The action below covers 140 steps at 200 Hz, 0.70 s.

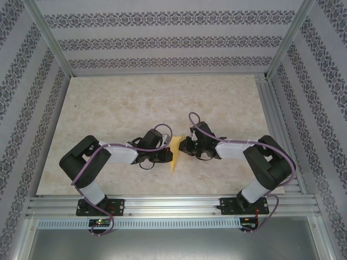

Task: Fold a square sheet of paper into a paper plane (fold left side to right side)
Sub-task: Fold the wing for the fifth time at the center of the table.

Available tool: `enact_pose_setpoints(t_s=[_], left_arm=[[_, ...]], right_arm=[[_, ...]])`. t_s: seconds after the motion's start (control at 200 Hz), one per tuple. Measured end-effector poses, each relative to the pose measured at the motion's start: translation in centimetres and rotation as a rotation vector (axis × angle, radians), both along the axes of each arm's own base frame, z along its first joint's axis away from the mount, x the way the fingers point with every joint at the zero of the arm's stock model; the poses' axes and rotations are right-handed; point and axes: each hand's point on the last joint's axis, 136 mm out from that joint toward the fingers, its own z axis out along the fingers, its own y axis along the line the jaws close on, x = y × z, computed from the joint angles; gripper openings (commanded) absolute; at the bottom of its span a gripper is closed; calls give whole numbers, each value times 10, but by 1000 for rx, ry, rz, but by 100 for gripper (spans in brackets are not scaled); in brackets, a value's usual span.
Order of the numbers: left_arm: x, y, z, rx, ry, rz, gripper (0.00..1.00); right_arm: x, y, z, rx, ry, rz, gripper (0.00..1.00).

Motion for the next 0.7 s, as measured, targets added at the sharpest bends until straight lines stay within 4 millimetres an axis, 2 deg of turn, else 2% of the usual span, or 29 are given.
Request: enact_pose_setpoints(t_s=[0.699], left_arm=[[0, 0, 0, 0, 0, 0, 0]], right_arm=[[6, 5, -6, -3, 8, 4, 13]])
